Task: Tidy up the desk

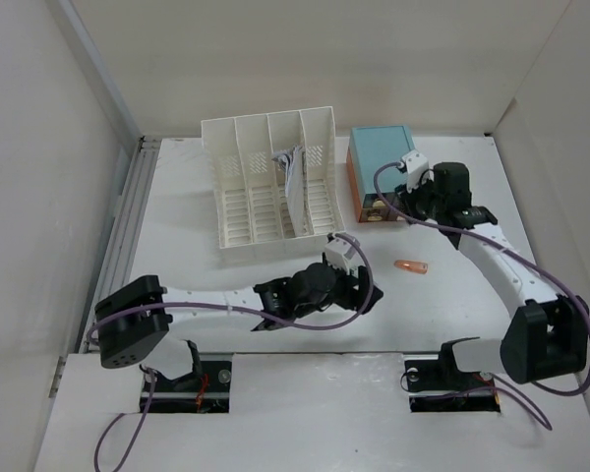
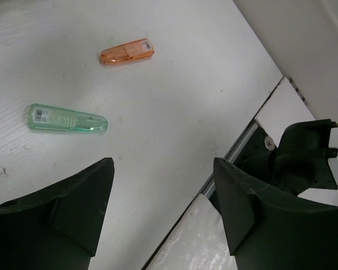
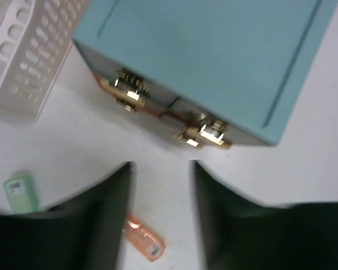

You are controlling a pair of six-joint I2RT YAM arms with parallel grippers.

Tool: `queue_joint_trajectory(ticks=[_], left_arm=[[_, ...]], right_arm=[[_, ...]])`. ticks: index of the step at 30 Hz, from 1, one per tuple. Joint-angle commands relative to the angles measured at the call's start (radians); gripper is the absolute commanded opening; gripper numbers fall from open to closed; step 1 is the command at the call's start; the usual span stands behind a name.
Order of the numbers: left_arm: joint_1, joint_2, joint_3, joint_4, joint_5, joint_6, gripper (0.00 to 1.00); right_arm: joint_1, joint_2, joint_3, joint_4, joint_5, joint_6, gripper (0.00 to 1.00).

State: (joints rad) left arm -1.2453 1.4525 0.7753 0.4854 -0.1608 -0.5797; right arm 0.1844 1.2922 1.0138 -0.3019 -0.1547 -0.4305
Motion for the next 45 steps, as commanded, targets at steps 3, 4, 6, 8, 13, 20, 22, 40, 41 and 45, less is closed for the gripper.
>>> queue_joint_trajectory(ticks=[3, 4, 6, 8, 13, 20, 22, 40, 41, 45], left_arm=[[0.003, -0.132, -0.079, 0.039, -0.023, -0.020, 0.68], [0.003, -0.161, -0.111, 0.039, -0.032, -0.031, 0.68], [0.003, -0.191, -0.142, 0.039, -0.032, -0.040, 0.68], [0.003, -0.236, -0.183, 0.039, -0.043, -0.049, 0.68], [0.003, -0.303, -0.231, 0.039, -0.043, -0.060, 0.68], [0.003, -0.360, -0.274, 0.030, -0.063, -0.078, 0.68], [0.003, -0.369, -0.274, 0.019, -0.074, -0.078, 0.68], [0.003, -0.400, -0.284, -0.021, -0.092, -0.078, 0.68], [0.003, -0.409, -0.284, -0.021, -0.092, -0.078, 0.68], [0.003, -0.418, -0.284, -0.031, -0.092, -0.078, 0.68]], right_arm=[[-0.069, -0.040, -0.142, 0.084, -0.201, 0.290, 1.00], [-0.069, -0.063, -0.170, 0.119, -0.227, 0.324, 1.00], [-0.097, -0.064, -0.223, 0.187, -0.284, 0.383, 1.00], [-0.112, -0.051, -0.250, 0.216, -0.302, 0.447, 1.00], [-0.210, 0.013, -0.288, 0.357, -0.293, 0.565, 0.98], [-0.229, 0.150, -0.299, 0.544, -0.299, 0.759, 0.86], [-0.229, 0.203, -0.287, 0.553, -0.286, 0.772, 0.83], [-0.272, 0.368, -0.259, 0.756, -0.282, 0.923, 0.80], [-0.272, 0.381, -0.247, 0.756, -0.282, 0.937, 0.80], [-0.272, 0.406, -0.227, 0.765, -0.282, 0.947, 0.77]])
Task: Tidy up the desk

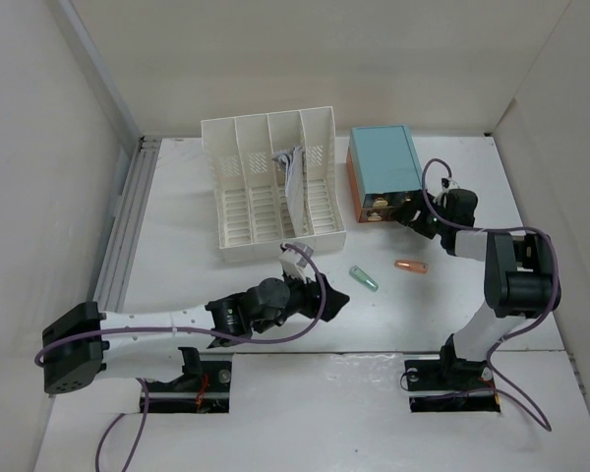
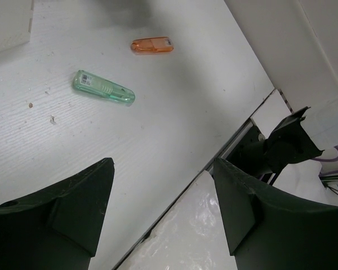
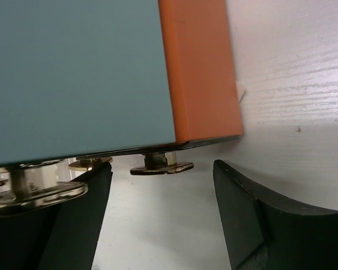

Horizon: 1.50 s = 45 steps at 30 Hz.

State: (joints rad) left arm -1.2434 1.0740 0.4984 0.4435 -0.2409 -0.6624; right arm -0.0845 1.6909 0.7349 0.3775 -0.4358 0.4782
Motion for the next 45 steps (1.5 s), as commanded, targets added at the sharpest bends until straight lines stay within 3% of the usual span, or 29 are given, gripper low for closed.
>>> queue_joint_trajectory(ticks=[1, 12, 15, 20, 22, 29, 36, 45], left_arm=[[0.001, -0.040, -0.008, 0.001, -0.012, 0.013, 0.68], [0.001, -0.040, 0.012, -0.020, -0.012, 0.023, 0.68], [0.001, -0.049, 0.012, -0.020, -0.012, 0.023, 0.68], [0.001, -0.059, 0.012, -0.020, -0.012, 0.023, 0.68], [0.001, -0.069, 0.012, -0.020, -0.012, 0.023, 0.68], [0.001, -0.100, 0.003, -0.040, -0.012, 0.014, 0.68], [0.001, -0.134, -0.008, -0.049, -0.012, 0.014, 0.68], [0.001, -0.152, -0.008, -0.058, -0.012, 0.014, 0.68]], right_arm=[[-0.003, 0.018, 0.052, 0.086, 0.008, 0.051, 0.77], [-0.003, 0.046, 0.080, 0.113, 0.017, 0.062, 0.67], [-0.003, 0.046, 0.080, 0.113, 0.028, 0.062, 0.59], [-0.003, 0.036, 0.061, 0.133, 0.028, 0.071, 0.31], [-0.012, 0.026, 0.052, 0.133, 0.028, 0.082, 0.29], [-0.012, -0.029, -0.008, 0.133, -0.009, 0.082, 0.25], [-0.032, -0.160, -0.100, -0.043, -0.027, -0.038, 0.25], [-0.063, -0.290, -0.100, -0.311, -0.040, -0.171, 0.28]])
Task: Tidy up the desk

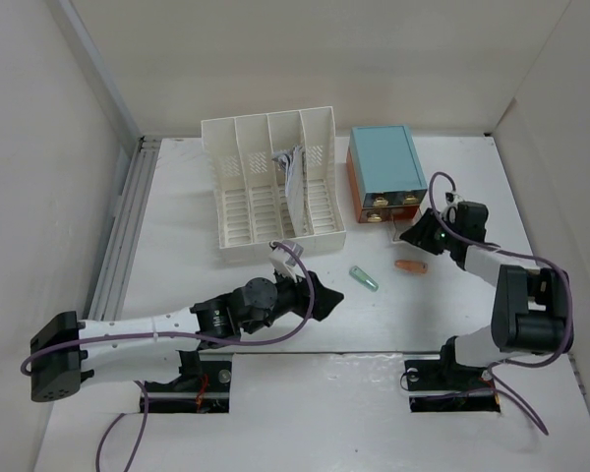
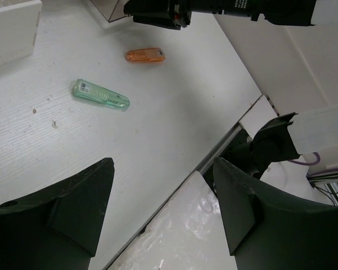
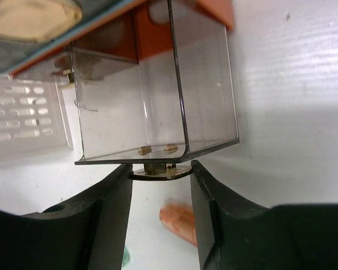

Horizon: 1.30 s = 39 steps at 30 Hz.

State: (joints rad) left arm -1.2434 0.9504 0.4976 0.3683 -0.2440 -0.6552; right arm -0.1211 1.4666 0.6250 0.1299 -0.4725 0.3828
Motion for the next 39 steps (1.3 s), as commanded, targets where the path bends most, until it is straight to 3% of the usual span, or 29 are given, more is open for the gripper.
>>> queue_joint_trajectory(ticks=[1, 5, 6, 8, 12, 16, 17, 19, 20, 22, 23, 24, 25, 28, 30, 31, 32, 34, 35, 36, 37, 38, 39], left_arm=[[0.001, -0.029, -0.007, 0.017, -0.009, 0.006, 0.68], [0.001, -0.029, 0.004, 0.017, -0.009, 0.016, 0.70], [0.001, -0.029, 0.004, 0.017, -0.009, 0.016, 0.70], [0.001, -0.019, 0.004, 0.017, -0.009, 0.016, 0.70], [0.001, -0.019, 0.013, 0.008, -0.009, 0.016, 0.70], [0.001, -0.001, 0.013, 0.008, -0.009, 0.025, 0.70], [0.001, -0.001, 0.013, 0.008, -0.009, 0.025, 0.70], [0.001, 0.031, 0.013, 0.026, -0.009, 0.025, 0.68], [0.001, 0.042, 0.022, 0.026, -0.009, 0.025, 0.66], [0.001, 0.080, 0.022, 0.047, 0.001, 0.037, 0.60], [0.001, 0.097, 0.038, 0.047, 0.002, 0.037, 0.54], [0.001, 0.112, 0.056, 0.047, 0.002, 0.037, 0.39], [0.001, 0.151, 0.067, 0.047, 0.002, 0.049, 0.30], [0.001, 0.238, 0.133, 0.057, 0.012, 0.086, 0.08], [0.001, 0.293, 0.195, 0.057, 0.012, 0.121, 0.05], [0.001, 0.326, 0.222, 0.057, 0.012, 0.121, 0.03], [0.012, 0.393, 0.251, 0.044, 0.012, 0.138, 0.01], [0.021, 0.468, 0.341, 0.020, 0.003, 0.161, 0.08], [0.021, 0.505, 0.375, 0.003, 0.003, 0.161, 0.17], [0.030, 0.575, 0.434, -0.026, 0.012, 0.178, 0.42], [0.030, 0.641, 0.468, -0.090, 0.012, 0.189, 0.52], [0.030, 0.642, 0.504, -0.091, 0.012, 0.199, 0.61], [0.030, 0.704, 0.539, -0.180, 0.012, 0.209, 0.66]], right_arm=[[-0.026, -0.084, 0.010, -0.087, -0.003, -0.091, 0.28], [-0.026, -0.100, 0.001, -0.133, -0.003, -0.120, 0.33], [-0.026, -0.100, 0.001, -0.133, -0.003, -0.120, 0.51], [-0.026, -0.077, 0.019, -0.133, -0.017, -0.120, 0.70], [-0.026, -0.077, 0.028, -0.133, -0.086, -0.144, 0.79], [-0.026, -0.172, 0.039, -0.133, -0.149, -0.191, 0.65], [-0.026, -0.195, 0.039, -0.159, -0.172, -0.209, 0.53], [-0.026, -0.230, 0.093, -0.217, -0.239, -0.284, 0.40], [-0.026, -0.230, 0.114, -0.280, -0.271, -0.323, 0.17], [-0.026, -0.256, 0.192, -0.366, -0.317, -0.459, 0.00], [-0.026, -0.256, 0.220, -0.416, -0.354, -0.514, 0.00], [-0.011, -0.256, 0.249, -0.528, -0.354, -0.583, 0.00], [-0.011, -0.256, 0.287, -0.573, -0.354, -0.670, 0.00], [-0.011, -0.267, 0.352, -0.665, -0.406, -0.779, 0.03], [0.003, -0.247, 0.386, -0.708, -0.439, -0.814, 0.23], [0.003, -0.232, 0.418, -0.810, -0.448, -0.856, 0.35], [0.003, -0.217, 0.485, -0.860, -0.478, -0.975, 0.41], [0.003, -0.177, 0.559, -0.980, -0.476, -1.073, 0.49], [0.003, -0.177, 0.624, -1.001, -0.459, -1.146, 0.49], [0.003, -0.164, 0.646, -1.001, -0.430, -1.174, 0.49], [0.003, -0.164, 0.691, -1.057, -0.381, -1.305, 0.49], [0.003, -0.164, 0.691, -1.084, -0.368, -1.306, 0.49], [0.003, -0.164, 0.702, -1.107, -0.350, -1.428, 0.51]])
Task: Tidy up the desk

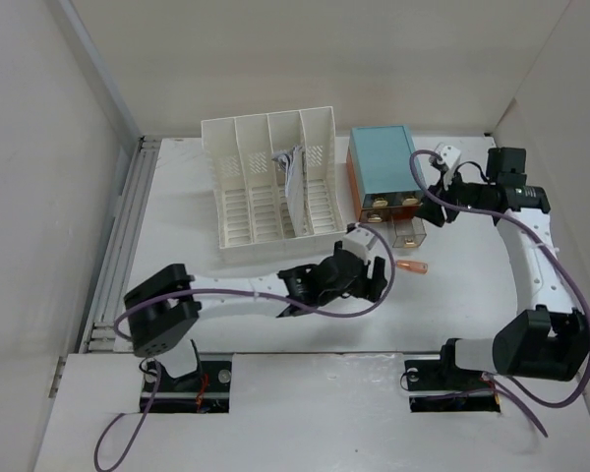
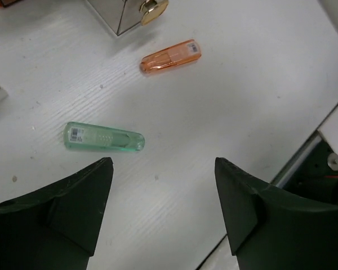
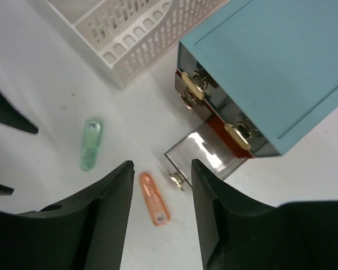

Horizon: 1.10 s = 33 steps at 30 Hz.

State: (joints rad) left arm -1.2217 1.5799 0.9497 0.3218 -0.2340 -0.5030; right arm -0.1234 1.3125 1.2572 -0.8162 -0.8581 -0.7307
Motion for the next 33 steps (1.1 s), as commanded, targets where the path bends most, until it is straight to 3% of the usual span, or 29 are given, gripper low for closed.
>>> queue_joint_trajectory(ticks=[1, 3, 5, 7, 10, 13, 15, 17, 20, 24, 29, 33], left_arm=[[0.019, 0.104, 0.157, -0.185, 0.002, 0.057, 0.71], [0.019, 0.156, 0.223, -0.295, -0.017, 0.058, 0.74], [0.031, 0.202, 0.279, -0.427, -0.053, 0.023, 0.78], [0.046, 0.225, 0.297, -0.511, -0.062, -0.082, 0.76], [0.059, 0.226, 0.281, -0.530, -0.062, -0.184, 0.68], [0.068, 0.226, 0.239, -0.484, -0.060, -0.284, 0.65], [0.068, 0.238, 0.239, -0.484, -0.071, -0.359, 0.57], [0.068, 0.238, 0.239, -0.469, -0.099, -0.410, 0.57], [0.079, 0.160, 0.176, -0.451, -0.122, -0.482, 0.57], [0.165, 0.048, 0.068, -0.386, -0.019, -0.626, 0.59], [0.188, 0.058, 0.125, -0.483, -0.005, -0.747, 0.62], [0.188, 0.103, 0.185, -0.483, 0.004, -0.761, 0.62]], right_arm=[[0.016, -0.010, 0.082, -0.213, 0.048, -0.426, 0.51], [0.016, -0.024, 0.050, -0.374, 0.083, -0.774, 0.58], [0.007, -0.088, -0.014, -0.354, 0.184, -0.927, 0.61], [-0.005, -0.184, -0.155, -0.276, 0.249, -1.074, 0.61], [-0.005, -0.222, -0.232, -0.225, 0.300, -1.154, 0.57], [-0.018, -0.200, -0.232, -0.274, 0.197, -1.170, 0.52], [-0.018, -0.179, -0.223, -0.274, 0.125, -1.144, 0.47], [-0.032, -0.179, -0.223, -0.224, 0.091, -1.084, 0.39], [-0.041, -0.167, -0.242, -0.198, 0.126, -1.105, 0.39], [-0.041, -0.112, -0.308, -0.224, 0.211, -1.395, 0.39], [-0.041, 0.066, -0.265, -0.373, 0.222, -1.518, 0.40], [-0.041, 0.094, -0.291, -0.313, 0.231, -1.518, 0.40]])
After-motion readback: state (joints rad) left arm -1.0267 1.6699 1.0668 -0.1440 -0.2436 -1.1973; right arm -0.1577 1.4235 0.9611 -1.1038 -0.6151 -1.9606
